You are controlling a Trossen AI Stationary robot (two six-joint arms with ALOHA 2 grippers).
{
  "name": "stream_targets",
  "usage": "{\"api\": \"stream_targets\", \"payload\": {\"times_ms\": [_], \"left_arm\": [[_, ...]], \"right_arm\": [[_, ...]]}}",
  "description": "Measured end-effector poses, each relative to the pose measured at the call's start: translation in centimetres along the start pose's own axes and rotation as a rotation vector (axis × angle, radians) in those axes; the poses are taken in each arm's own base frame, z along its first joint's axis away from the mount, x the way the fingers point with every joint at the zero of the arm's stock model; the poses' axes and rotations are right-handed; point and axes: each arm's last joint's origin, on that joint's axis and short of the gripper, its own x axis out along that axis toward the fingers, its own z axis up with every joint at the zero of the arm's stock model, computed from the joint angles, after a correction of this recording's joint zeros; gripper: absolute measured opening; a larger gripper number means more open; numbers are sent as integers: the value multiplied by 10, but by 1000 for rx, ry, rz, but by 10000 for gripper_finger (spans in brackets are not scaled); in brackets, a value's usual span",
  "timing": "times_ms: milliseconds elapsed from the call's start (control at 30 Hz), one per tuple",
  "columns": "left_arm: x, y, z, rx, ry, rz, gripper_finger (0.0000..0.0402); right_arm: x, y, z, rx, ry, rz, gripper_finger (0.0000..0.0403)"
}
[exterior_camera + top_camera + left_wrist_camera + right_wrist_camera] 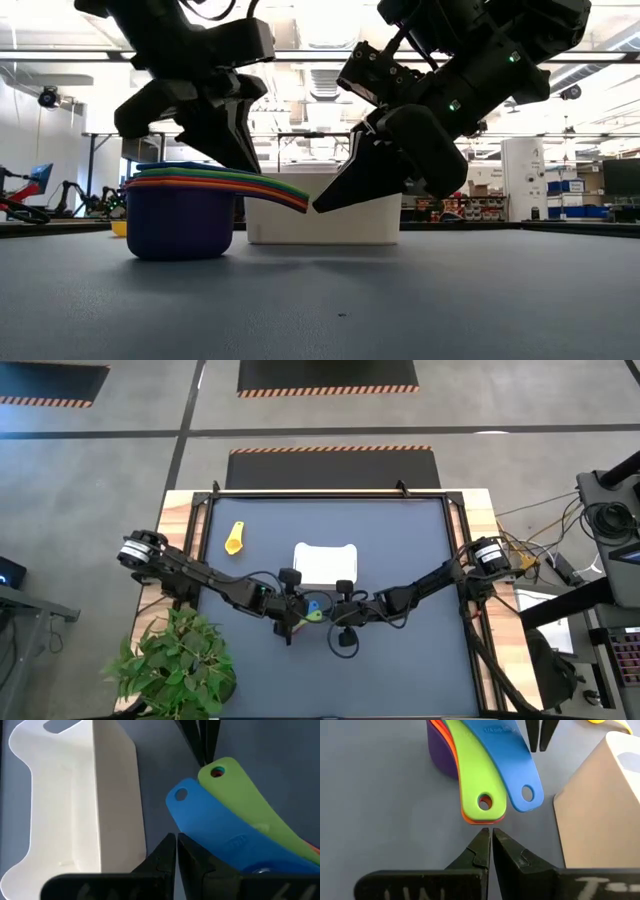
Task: Nest measuring cups in basket
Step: Stack the dark blue measuring cup on the green measuring cup
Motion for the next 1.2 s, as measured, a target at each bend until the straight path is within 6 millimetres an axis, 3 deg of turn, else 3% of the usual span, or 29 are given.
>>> {"api": "stream_targets", "payload": {"times_ms": [467, 833, 1200], "left_arm": [[-6, 4, 11, 54, -44, 4, 0], [1, 12, 3, 55, 2, 28, 0], [11, 6, -2, 25, 30, -34, 0]], "right_arm": [[0, 0, 0, 1, 0, 0, 9], [0, 0, 0, 1, 0, 0, 9], [0, 0, 0, -2, 2, 0, 9]]}}
